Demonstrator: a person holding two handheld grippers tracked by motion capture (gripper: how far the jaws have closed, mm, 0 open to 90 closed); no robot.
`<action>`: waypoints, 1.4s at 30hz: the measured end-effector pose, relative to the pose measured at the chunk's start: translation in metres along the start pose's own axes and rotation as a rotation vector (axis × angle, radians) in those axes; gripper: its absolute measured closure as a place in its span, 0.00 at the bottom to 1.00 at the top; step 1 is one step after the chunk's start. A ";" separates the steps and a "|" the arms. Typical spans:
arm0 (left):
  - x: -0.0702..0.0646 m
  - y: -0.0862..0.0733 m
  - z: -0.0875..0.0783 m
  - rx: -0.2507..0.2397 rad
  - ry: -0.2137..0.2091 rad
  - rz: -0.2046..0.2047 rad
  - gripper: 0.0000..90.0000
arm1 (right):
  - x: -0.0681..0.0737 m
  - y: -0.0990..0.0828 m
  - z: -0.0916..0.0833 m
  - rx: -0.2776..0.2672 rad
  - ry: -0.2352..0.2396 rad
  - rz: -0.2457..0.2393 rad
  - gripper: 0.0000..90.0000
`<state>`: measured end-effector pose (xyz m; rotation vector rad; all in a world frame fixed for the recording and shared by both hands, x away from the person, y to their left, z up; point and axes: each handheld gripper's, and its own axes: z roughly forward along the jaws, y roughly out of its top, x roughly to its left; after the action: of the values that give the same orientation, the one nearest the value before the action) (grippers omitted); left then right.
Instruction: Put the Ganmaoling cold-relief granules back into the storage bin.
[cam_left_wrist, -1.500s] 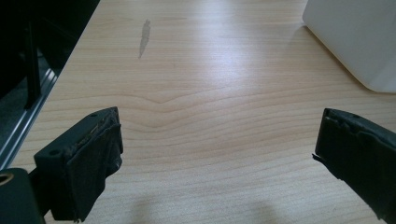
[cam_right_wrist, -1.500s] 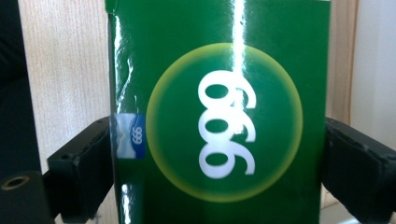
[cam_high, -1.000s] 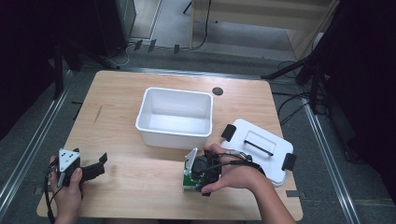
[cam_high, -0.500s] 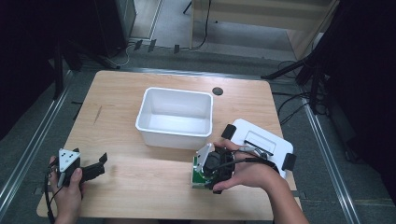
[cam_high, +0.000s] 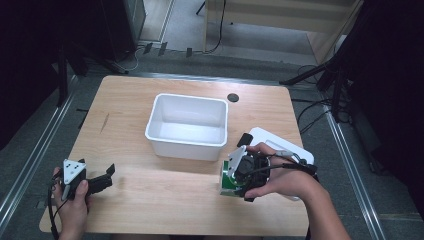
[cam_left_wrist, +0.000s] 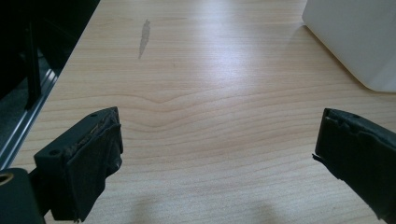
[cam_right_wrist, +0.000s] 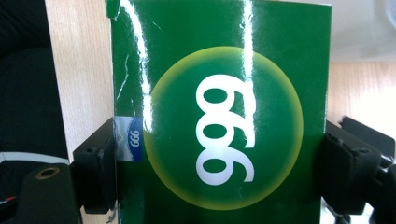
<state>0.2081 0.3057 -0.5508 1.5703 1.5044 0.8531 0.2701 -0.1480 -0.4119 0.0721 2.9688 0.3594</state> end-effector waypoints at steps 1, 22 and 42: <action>0.000 0.000 0.000 0.000 0.000 0.000 0.02 | -0.002 -0.004 -0.004 0.002 -0.005 0.006 0.18; 0.000 0.000 0.000 0.001 0.001 0.002 0.02 | -0.041 -0.018 -0.051 -0.001 -0.043 0.054 0.18; 0.000 0.000 0.000 -0.002 -0.003 0.000 0.02 | -0.092 0.001 -0.078 -0.020 -0.082 0.094 0.19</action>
<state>0.2082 0.3058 -0.5508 1.5700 1.5009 0.8518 0.3491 -0.1710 -0.3233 0.2188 2.8870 0.3876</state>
